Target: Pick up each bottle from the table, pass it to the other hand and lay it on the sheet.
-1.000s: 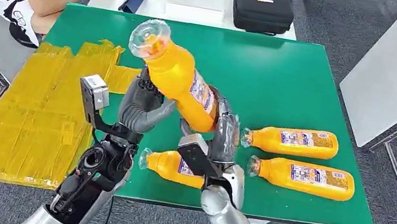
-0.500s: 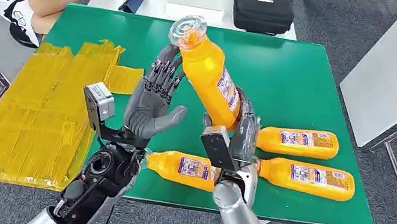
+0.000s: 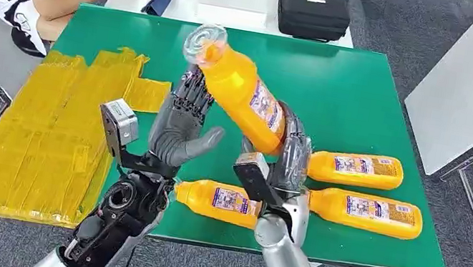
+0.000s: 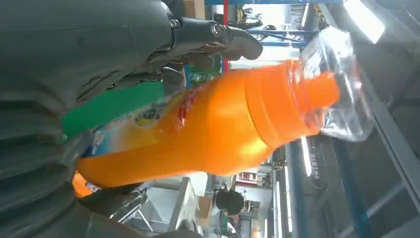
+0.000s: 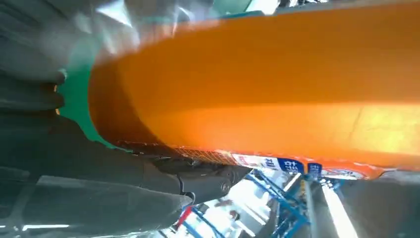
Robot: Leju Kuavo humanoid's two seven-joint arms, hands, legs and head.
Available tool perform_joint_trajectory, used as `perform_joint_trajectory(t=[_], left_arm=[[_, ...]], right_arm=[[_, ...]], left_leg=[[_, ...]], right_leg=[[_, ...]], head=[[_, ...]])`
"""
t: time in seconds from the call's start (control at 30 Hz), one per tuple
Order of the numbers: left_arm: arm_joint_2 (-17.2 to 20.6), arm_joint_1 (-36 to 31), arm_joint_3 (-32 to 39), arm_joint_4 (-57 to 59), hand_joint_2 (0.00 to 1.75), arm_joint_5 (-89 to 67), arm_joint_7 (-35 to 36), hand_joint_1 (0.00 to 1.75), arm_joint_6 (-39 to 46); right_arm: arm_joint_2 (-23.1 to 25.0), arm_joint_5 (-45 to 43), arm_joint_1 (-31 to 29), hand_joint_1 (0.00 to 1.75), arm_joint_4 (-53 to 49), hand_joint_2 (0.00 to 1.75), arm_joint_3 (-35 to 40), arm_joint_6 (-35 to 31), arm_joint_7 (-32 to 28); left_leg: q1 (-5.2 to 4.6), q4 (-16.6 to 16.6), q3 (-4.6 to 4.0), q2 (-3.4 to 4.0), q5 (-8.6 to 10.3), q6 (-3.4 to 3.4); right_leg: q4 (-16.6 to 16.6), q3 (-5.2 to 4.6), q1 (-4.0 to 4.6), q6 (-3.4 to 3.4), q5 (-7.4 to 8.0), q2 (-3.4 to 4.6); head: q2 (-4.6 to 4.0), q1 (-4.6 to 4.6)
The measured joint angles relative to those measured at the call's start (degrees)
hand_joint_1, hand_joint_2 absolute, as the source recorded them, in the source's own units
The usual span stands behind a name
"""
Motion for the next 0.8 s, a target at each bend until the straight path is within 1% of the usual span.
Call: perform_joint_trajectory(t=[0.07, 0.23, 0.4, 0.6, 0.8], left_arm=[[0.0, 0.0, 0.0, 0.0, 1.75, 0.0, 0.0, 0.0, 0.0], [0.0, -0.1, 0.1, 0.2, 1.75, 0.1, 0.0, 0.0, 0.3], [0.0, -0.3, 0.5, 1.0, 1.75, 0.8, -0.3, 0.0, 0.1], [0.1, -0.3, 1.8, 1.4, 1.75, 1.2, -0.3, 0.0, 0.1], [0.2, -0.1, 2.1, 1.7, 1.75, 1.2, -0.3, 0.0, 0.0]], right_arm=[[0.2, 0.5, 0.0, 1.75, 0.0, 1.75, -0.2, 0.0, -0.1], [1.1, 6.9, 0.7, 1.75, 0.0, 1.75, 0.4, -0.3, 0.4], [1.2, 11.5, 1.0, 1.75, 0.5, 1.75, 4.5, -0.3, 3.0], [0.9, 13.0, 0.9, 1.75, 0.9, 1.75, 7.6, -0.3, 3.9], [0.9, 12.9, 0.7, 1.75, 1.1, 1.75, 8.4, -0.3, 4.0]], left_leg=[[0.0, 0.0, 0.0, 0.0, 0.0, 0.0], [0.0, 0.0, 0.0, 0.02, 0.0, 0.0], [0.01, 0.0, 0.0, 0.07, -0.01, -0.01], [0.01, 0.0, 0.0, 0.03, 0.0, 0.0], [0.0, 0.0, -0.01, 0.03, 0.0, 0.0]], right_leg=[[0.0, 0.0, 0.0, 0.0, 0.0, 0.0], [0.0, -0.01, 0.0, 0.0, 0.0, 0.01], [0.0, -0.03, 0.01, -0.01, 0.0, 0.03], [0.0, -0.02, 0.0, -0.01, -0.01, 0.03], [0.0, -0.02, -0.01, -0.01, -0.01, 0.02]], head=[[0.0, 0.0], [0.0, 0.0], [0.0, -0.02], [0.0, 0.0], [0.0, 0.0]])
